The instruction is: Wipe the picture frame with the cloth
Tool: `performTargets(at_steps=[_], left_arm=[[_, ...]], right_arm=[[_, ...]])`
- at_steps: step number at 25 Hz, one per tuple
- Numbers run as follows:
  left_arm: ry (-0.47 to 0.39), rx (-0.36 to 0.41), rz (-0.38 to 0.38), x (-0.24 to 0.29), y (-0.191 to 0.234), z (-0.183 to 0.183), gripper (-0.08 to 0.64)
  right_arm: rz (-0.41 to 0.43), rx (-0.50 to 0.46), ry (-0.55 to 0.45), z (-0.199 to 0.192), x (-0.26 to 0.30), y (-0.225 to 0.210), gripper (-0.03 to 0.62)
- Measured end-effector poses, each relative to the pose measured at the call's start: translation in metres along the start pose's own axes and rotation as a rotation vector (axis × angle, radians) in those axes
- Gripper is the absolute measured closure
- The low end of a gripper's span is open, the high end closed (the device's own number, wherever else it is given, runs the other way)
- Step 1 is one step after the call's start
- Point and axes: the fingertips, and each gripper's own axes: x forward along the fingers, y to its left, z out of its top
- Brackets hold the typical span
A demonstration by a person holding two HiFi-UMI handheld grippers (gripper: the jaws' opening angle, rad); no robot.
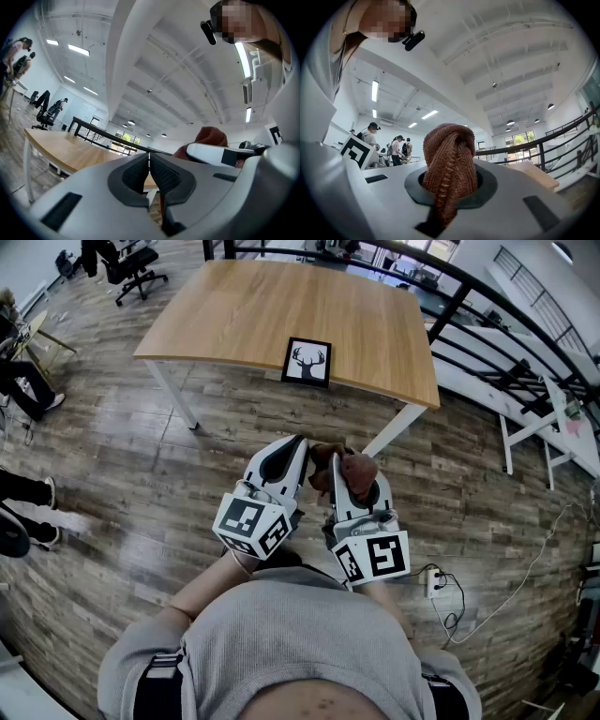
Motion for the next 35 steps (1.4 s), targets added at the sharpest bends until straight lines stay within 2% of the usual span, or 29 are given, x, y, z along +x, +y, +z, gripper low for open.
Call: performTargets(at_steps=[9, 19, 25, 35], left_arm=[[-0.016, 0.019, 0.059, 0.002, -0.002, -0.006, 0.551], [0.000, 0.016, 0.042, 0.037, 0.014, -0.015, 0.551], [0.016, 0.009, 0.036, 0.086, 0.054, -0.012, 0.551], [0.042, 0.016, -0.027, 0.191, 0.135, 0.017, 0.551]], right_arm=[[0.021, -0.011, 0.004, -0.002, -0.015, -0.012, 0.546], [0.028, -0.012, 0.010, -0.012, 0.017, -0.036, 0.546], [0.023, -0.016, 0.027, -0.022, 0.070, -0.062, 0.546], [-0.028, -0.029, -0.001, -0.013, 0.200, -0.119, 0.546]])
